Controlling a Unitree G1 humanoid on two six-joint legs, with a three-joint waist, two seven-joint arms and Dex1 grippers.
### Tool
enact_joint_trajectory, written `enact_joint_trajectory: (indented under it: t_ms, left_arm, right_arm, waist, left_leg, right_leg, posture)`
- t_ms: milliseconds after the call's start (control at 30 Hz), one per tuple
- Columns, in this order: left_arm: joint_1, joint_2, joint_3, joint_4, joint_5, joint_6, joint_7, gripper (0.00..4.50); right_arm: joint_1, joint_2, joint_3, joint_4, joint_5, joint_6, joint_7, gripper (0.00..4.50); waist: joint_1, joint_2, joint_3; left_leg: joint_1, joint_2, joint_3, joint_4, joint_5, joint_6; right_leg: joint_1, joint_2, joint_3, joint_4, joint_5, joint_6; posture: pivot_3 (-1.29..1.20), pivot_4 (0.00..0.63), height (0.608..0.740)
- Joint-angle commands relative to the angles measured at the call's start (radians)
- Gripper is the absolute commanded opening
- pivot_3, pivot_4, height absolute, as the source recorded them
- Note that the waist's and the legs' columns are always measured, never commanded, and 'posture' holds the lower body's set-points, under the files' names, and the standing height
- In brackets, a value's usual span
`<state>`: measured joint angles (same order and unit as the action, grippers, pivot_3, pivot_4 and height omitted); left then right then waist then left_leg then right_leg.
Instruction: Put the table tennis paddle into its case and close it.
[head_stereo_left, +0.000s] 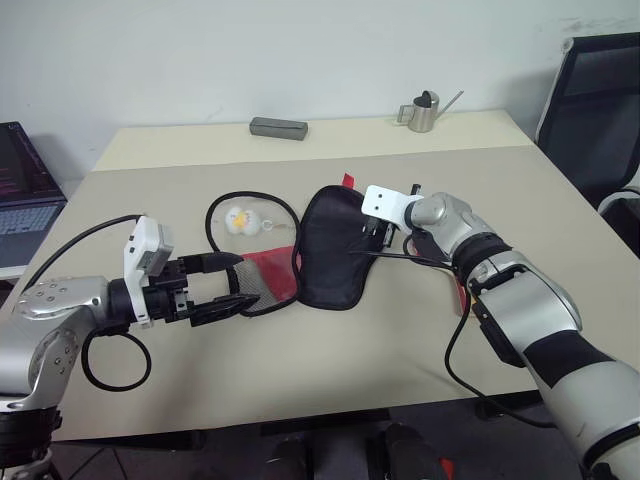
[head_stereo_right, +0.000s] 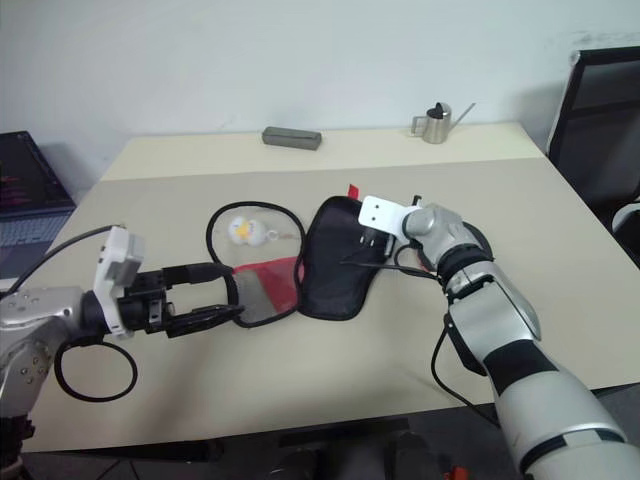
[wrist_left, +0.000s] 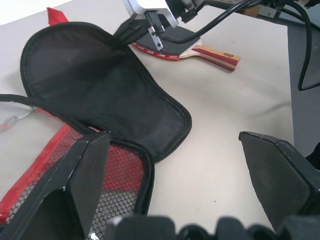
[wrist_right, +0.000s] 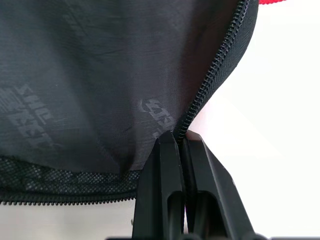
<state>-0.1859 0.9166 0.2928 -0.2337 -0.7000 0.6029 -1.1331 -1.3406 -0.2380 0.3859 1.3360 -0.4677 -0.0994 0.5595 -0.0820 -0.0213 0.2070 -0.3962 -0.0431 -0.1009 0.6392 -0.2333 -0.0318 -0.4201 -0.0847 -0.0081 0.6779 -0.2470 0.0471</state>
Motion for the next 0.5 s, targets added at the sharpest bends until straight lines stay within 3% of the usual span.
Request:
enact_joint_trajectory:
  t_ms: [33, 467, 500]
  left_arm:
    - [-0.018, 0.003, 0.009, -0.003, -0.002, -0.012, 0.000, 4.50]
    - [-0.027, -0.002, -0.007, 0.012, 0.006, -0.024, 0.003, 4.50]
    - [-0.029, -0.003, -0.008, 0.014, 0.008, -0.024, 0.003, 4.50]
  right_arm:
    - [-0.045, 0.000, 0.002, -0.004, -0.016, -0.016, -0.029, 0.01]
    - [-0.066, 0.042, 0.014, 0.010, -0.054, -0.023, -0.153, 0.01]
    - [-0.068, 0.041, 0.016, 0.011, -0.058, -0.025, -0.161, 0.21]
  waist:
    - [0.000, 0.000, 0.000]
    - [0.000, 0.000, 0.000]
    - [0.000, 0.000, 0.000]
  left_leg:
    - [0.000, 0.000, 0.000, 0.000, 0.000, 0.000]
    - [0.000, 0.000, 0.000, 0.000, 0.000, 0.000]
    - [0.000, 0.000, 0.000, 0.000, 0.000, 0.000]
  right_leg:
    - [0.000, 0.000, 0.000, 0.000, 0.000, 0.000]
    - [0.000, 0.000, 0.000, 0.000, 0.000, 0.000]
    - [0.000, 0.000, 0.000, 0.000, 0.000, 0.000]
  posture:
    - [0.00, 0.150, 0.740]
    - [0.00, 0.150, 0.740]
    - [0.00, 0.150, 0.740]
